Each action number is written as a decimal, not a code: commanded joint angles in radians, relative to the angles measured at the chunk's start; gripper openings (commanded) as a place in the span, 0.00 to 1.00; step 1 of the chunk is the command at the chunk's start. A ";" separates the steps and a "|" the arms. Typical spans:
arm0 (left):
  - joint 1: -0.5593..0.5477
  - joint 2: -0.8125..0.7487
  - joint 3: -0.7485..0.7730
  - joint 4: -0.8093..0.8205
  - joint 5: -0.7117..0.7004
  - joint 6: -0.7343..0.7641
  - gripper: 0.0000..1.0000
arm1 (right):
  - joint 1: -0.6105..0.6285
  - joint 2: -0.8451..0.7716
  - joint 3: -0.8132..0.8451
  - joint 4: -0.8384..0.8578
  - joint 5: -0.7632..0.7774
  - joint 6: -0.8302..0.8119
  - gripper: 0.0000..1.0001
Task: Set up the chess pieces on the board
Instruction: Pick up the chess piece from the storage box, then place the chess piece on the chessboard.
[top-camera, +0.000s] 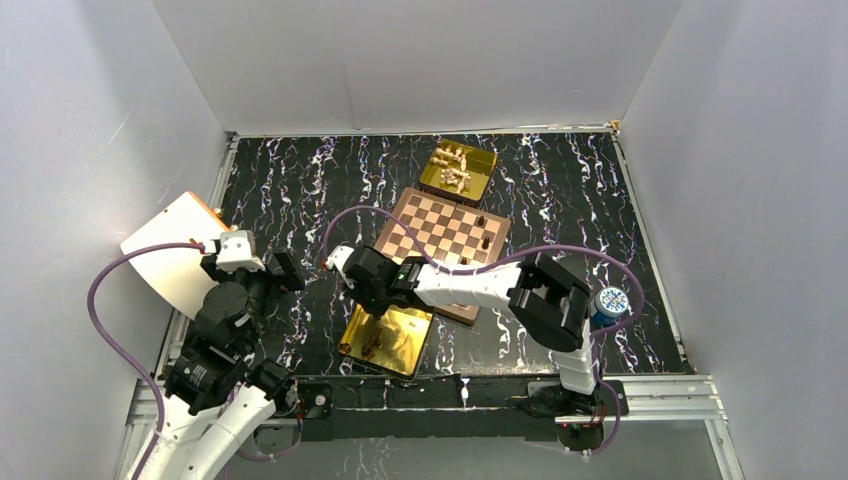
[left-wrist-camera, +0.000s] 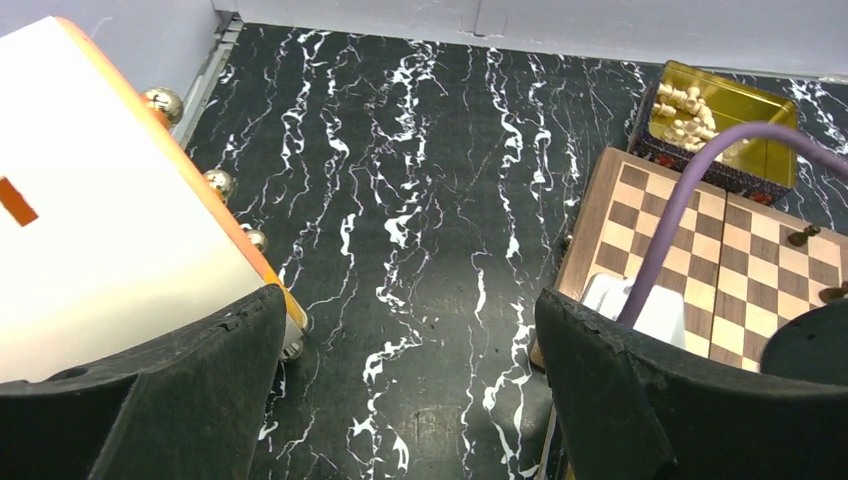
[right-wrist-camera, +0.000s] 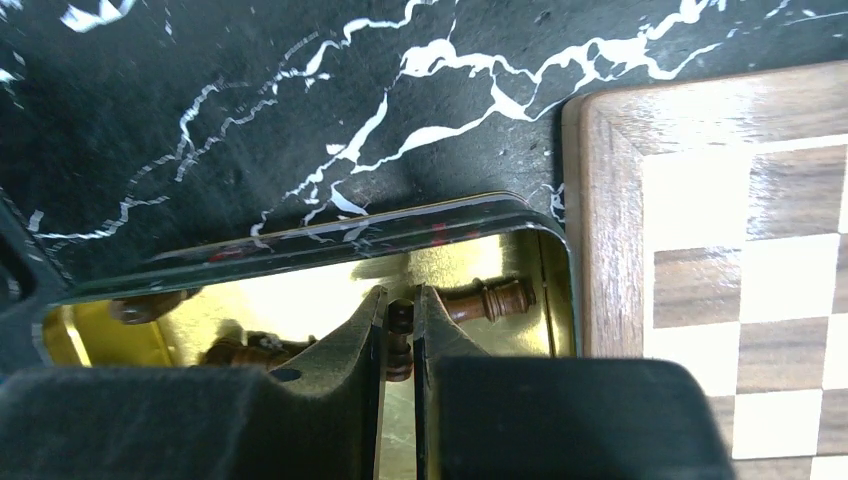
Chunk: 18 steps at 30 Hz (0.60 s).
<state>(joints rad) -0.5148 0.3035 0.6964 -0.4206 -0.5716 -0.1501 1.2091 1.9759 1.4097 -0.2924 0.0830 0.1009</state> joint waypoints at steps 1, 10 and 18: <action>0.001 0.028 0.001 0.025 0.054 -0.025 0.91 | -0.009 -0.110 0.004 0.023 0.029 0.115 0.07; 0.001 0.084 0.029 0.005 0.285 -0.200 0.84 | -0.092 -0.279 -0.123 0.120 0.006 0.353 0.05; 0.001 0.133 0.057 0.059 0.492 -0.405 0.78 | -0.182 -0.496 -0.252 0.368 -0.025 0.604 0.05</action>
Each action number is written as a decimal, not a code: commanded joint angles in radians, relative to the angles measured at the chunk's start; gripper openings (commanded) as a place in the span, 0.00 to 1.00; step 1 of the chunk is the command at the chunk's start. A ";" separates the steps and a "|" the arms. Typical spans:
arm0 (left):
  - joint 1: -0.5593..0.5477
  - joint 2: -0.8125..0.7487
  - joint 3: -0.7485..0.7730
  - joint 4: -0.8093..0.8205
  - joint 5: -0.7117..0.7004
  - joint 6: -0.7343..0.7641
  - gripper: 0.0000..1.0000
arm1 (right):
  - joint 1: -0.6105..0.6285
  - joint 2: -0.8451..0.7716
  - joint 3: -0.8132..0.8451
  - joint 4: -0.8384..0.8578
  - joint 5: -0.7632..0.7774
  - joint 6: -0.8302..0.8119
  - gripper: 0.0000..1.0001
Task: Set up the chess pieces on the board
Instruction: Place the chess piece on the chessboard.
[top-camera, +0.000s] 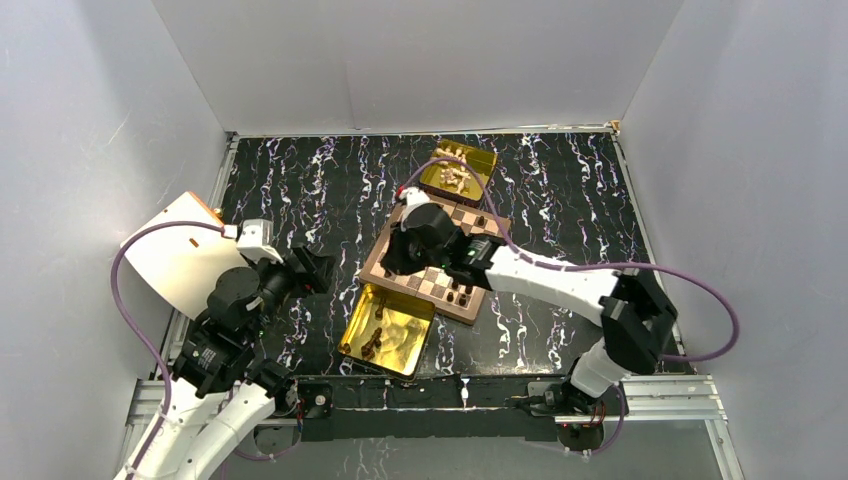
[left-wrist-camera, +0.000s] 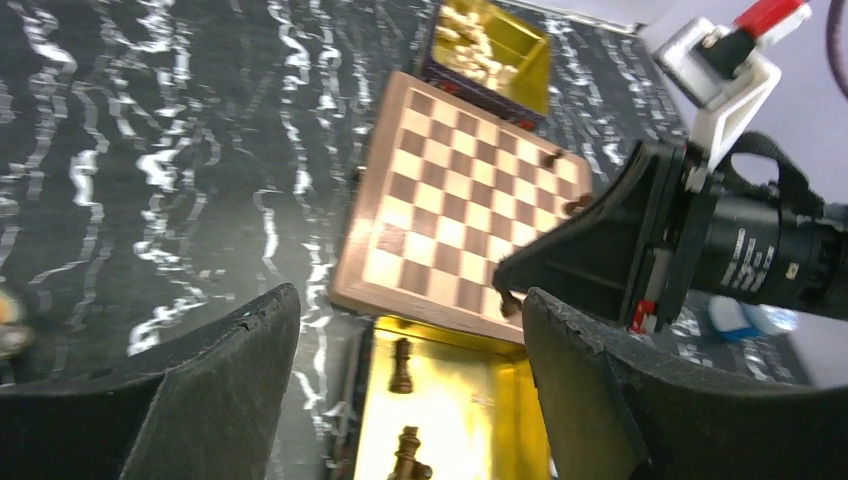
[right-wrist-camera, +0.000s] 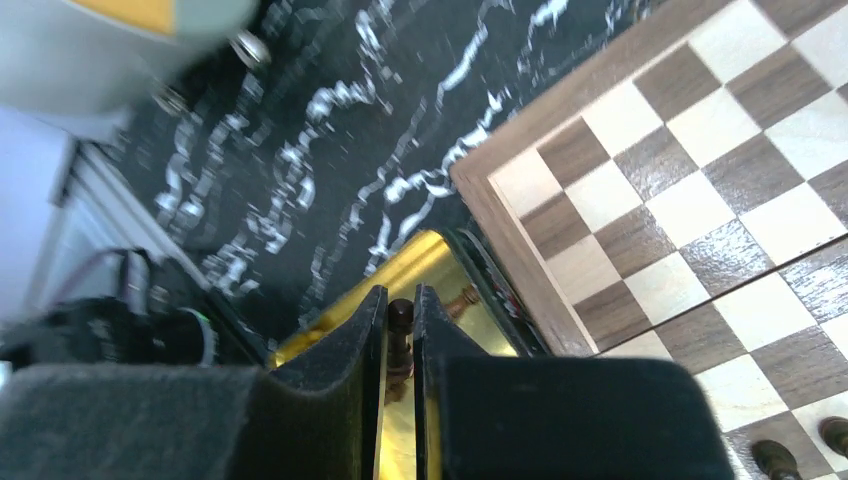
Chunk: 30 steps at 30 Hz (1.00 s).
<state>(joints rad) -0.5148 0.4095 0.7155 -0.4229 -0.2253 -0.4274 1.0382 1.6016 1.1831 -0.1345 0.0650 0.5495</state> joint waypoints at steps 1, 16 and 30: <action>0.001 0.040 0.032 0.087 0.179 -0.132 0.78 | -0.011 -0.141 -0.034 0.234 0.003 0.167 0.05; 0.001 0.223 -0.042 0.455 0.452 -0.242 0.69 | -0.012 -0.277 -0.128 0.478 0.116 0.280 0.04; 0.001 0.304 -0.071 0.576 0.417 -0.208 0.51 | -0.014 -0.283 -0.116 0.486 0.062 0.268 0.03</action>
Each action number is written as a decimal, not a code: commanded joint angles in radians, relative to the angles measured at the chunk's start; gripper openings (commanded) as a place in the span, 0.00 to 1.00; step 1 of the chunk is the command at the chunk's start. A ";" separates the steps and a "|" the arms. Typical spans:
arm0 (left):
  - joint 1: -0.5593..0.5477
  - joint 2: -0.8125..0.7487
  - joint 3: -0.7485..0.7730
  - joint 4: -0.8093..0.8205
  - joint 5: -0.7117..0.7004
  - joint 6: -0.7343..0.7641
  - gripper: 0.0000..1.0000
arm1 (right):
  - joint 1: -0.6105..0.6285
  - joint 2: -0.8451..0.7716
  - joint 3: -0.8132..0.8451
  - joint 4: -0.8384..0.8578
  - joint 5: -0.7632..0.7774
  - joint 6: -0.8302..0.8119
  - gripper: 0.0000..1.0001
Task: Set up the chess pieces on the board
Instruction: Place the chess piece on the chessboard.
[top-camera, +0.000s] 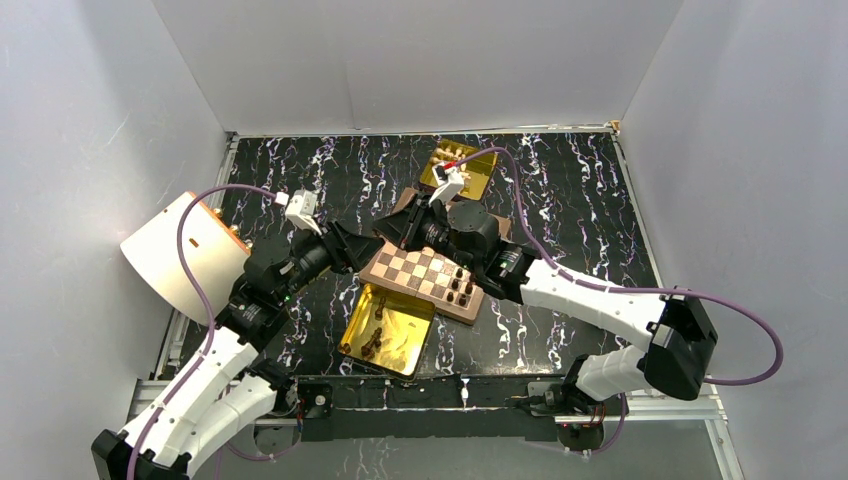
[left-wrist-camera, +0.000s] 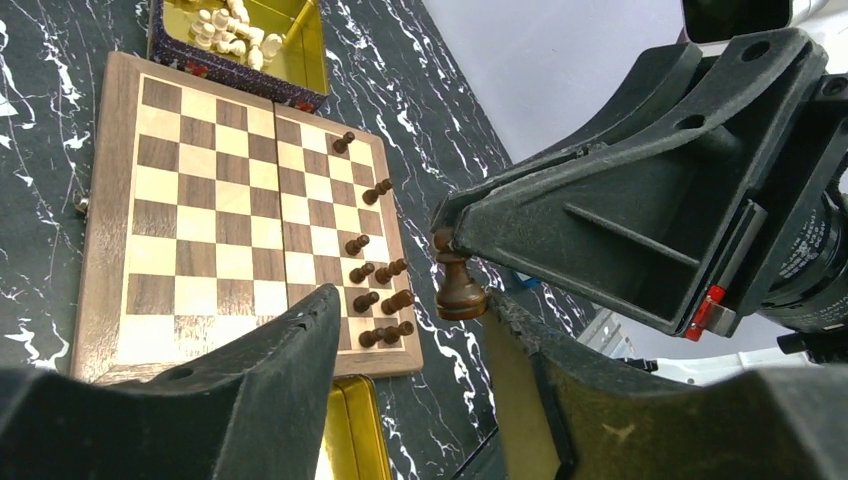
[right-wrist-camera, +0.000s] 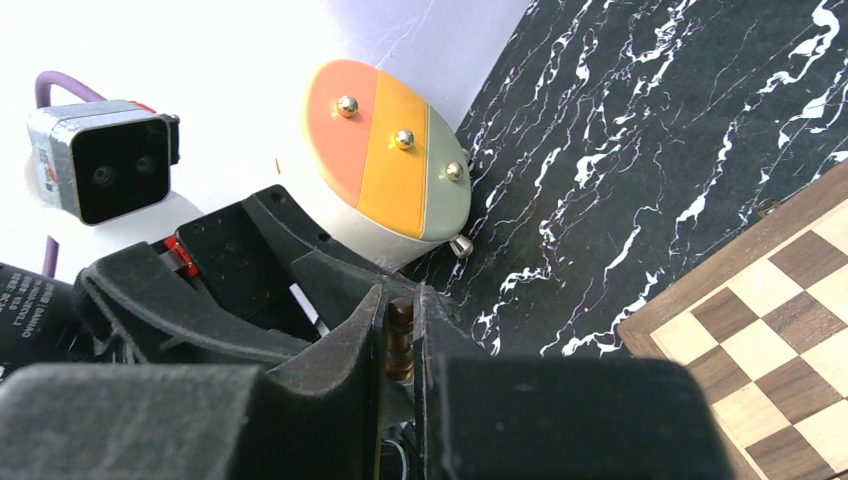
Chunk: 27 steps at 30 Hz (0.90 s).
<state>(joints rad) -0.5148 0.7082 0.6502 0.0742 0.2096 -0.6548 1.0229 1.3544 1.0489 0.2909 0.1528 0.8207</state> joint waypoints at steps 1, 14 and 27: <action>0.001 0.007 -0.010 0.090 -0.018 0.015 0.49 | 0.001 -0.035 0.018 0.057 -0.037 -0.003 0.03; 0.001 0.013 -0.018 0.059 0.051 0.102 0.07 | -0.020 -0.097 -0.011 -0.064 -0.190 -0.058 0.03; 0.001 0.068 0.004 -0.065 0.253 0.408 0.03 | -0.043 -0.117 -0.003 -0.277 -0.434 -0.151 0.06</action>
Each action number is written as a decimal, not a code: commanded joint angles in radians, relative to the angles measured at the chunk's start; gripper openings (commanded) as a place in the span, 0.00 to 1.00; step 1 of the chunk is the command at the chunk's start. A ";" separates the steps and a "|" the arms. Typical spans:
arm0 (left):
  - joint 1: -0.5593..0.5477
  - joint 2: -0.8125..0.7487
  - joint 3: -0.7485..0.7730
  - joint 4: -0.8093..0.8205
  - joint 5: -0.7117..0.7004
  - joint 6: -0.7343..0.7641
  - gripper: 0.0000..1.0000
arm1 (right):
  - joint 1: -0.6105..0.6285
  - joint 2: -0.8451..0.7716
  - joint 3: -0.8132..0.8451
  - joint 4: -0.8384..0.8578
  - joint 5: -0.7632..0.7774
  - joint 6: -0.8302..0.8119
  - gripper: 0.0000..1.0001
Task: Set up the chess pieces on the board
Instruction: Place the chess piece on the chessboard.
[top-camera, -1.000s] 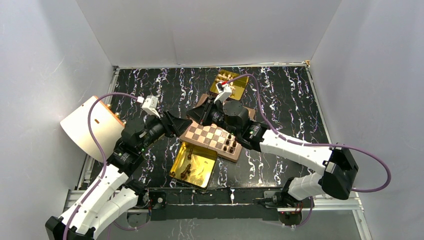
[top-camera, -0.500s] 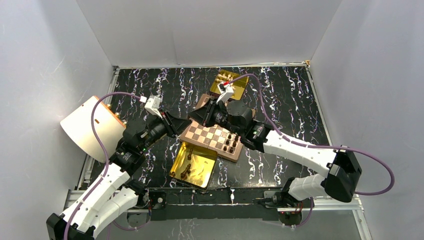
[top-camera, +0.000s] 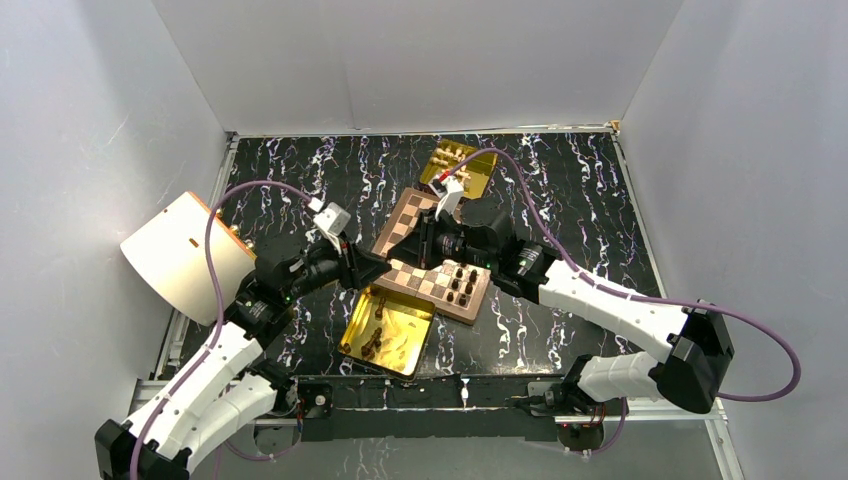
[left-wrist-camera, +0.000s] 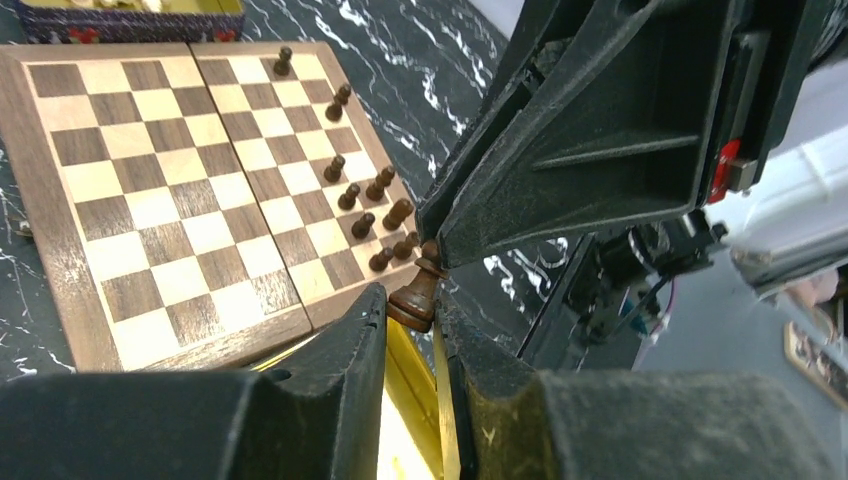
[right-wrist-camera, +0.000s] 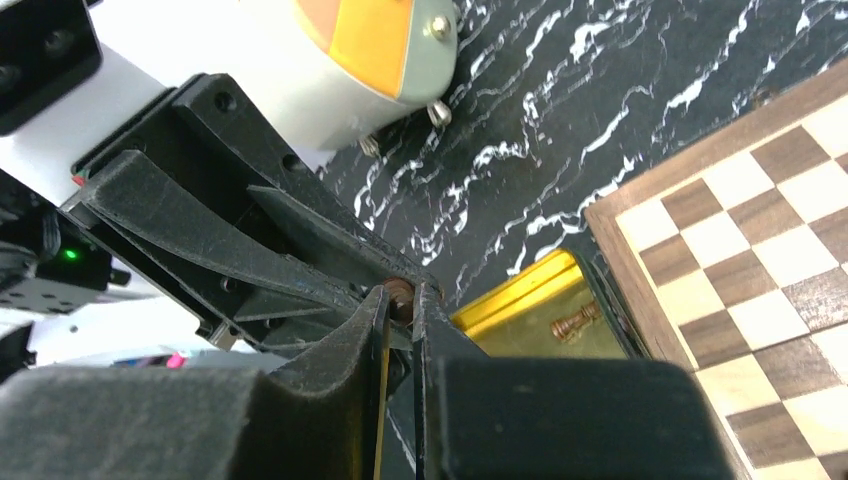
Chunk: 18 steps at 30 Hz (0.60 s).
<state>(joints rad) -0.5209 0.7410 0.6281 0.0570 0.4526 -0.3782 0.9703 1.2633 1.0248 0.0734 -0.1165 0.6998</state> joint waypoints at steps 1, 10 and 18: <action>0.007 0.044 0.028 -0.051 0.019 0.146 0.03 | 0.008 -0.026 0.020 -0.067 -0.175 -0.032 0.07; 0.007 0.074 0.021 -0.051 0.045 0.163 0.02 | 0.002 -0.044 -0.003 -0.072 -0.201 -0.034 0.17; 0.007 0.051 0.003 -0.040 0.048 0.157 0.01 | -0.008 -0.041 -0.007 -0.098 -0.229 -0.016 0.23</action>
<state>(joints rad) -0.5262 0.8062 0.6289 -0.0032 0.5575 -0.2420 0.9493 1.2629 1.0172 -0.0448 -0.2295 0.6582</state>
